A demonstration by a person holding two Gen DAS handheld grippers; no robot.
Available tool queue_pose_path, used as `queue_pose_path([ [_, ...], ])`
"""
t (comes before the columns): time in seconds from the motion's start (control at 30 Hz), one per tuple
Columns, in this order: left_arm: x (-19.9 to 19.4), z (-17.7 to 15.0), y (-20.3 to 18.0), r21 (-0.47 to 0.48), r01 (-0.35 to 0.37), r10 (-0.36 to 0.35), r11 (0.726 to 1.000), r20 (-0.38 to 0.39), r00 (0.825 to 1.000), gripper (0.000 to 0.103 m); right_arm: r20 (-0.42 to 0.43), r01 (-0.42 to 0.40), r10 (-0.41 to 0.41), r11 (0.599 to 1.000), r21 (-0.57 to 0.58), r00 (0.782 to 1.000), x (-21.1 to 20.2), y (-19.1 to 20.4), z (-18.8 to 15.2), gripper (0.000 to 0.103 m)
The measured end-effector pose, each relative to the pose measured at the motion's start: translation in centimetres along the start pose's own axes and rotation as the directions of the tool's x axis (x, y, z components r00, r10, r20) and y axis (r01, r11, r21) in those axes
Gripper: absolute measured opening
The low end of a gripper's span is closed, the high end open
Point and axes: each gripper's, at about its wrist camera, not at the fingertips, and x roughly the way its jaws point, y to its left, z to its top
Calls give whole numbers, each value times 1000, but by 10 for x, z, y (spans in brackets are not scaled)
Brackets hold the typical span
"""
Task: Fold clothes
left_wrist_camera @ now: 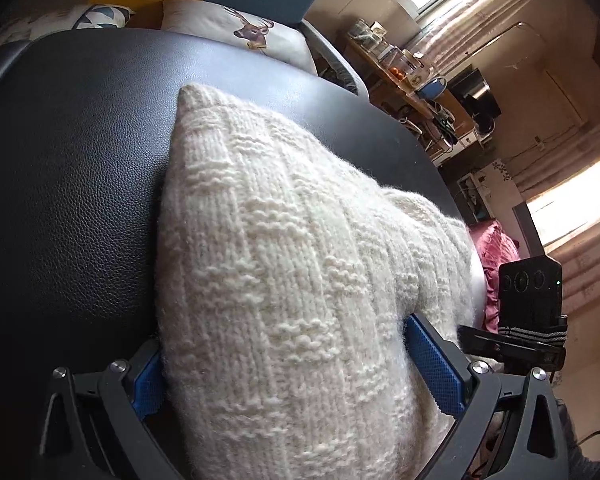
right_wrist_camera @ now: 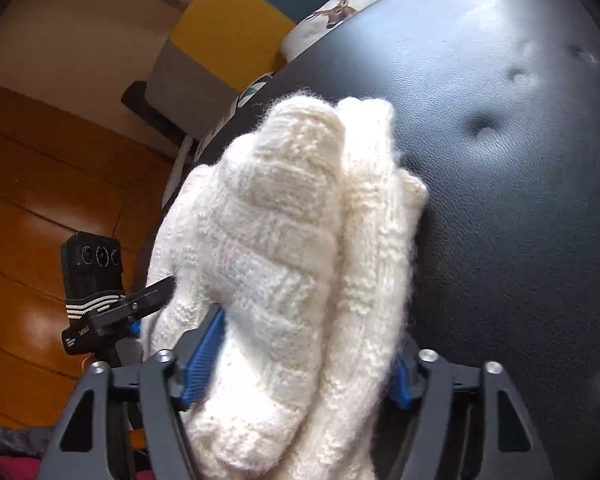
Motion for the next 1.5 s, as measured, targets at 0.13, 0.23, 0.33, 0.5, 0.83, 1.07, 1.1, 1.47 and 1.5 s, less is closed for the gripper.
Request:
queue_pose_path([
  [0.13, -5, -6, -10, 20, -9, 9, 1000, 12, 1000, 67, 43, 58, -56, 998, -38, 997, -6, 11, -13, 57],
  [0.23, -14, -16, -26, 78, -40, 35, 996, 56, 998, 52, 78, 99, -93, 992, -75, 993, -12, 21, -24, 54],
  [0.33, -18, -23, -37, 105, -17, 9, 994, 82, 997, 50, 111, 106, -97, 991, -81, 989, -25, 21, -33, 52],
  [0.5, -9, -19, -59, 151, 53, -66, 987, 78, 995, 50, 173, 140, -126, 988, -71, 977, -55, 17, -48, 49],
  [0.83, 43, 30, -189, 414, 165, -186, 895, 13, 982, 49, 344, 199, -204, 979, 50, 917, -156, -31, -54, 48],
  [1.07, 94, 64, -268, 521, 207, -208, 828, -58, 976, 50, 430, 266, -297, 955, 131, 853, -208, -61, -40, 47],
  [1.1, 102, 69, -279, 536, 209, -206, 818, -66, 976, 50, 439, 276, -312, 950, 146, 842, -214, -67, -37, 47],
  [1.47, 222, 97, -336, 602, 79, 8, 795, -141, 990, 51, 419, 322, -432, 895, 308, 799, -225, -149, -21, 44],
  [1.5, 231, 95, -330, 597, 50, 42, 800, -139, 989, 55, 429, 315, -425, 899, 305, 797, -225, -151, -24, 46],
])
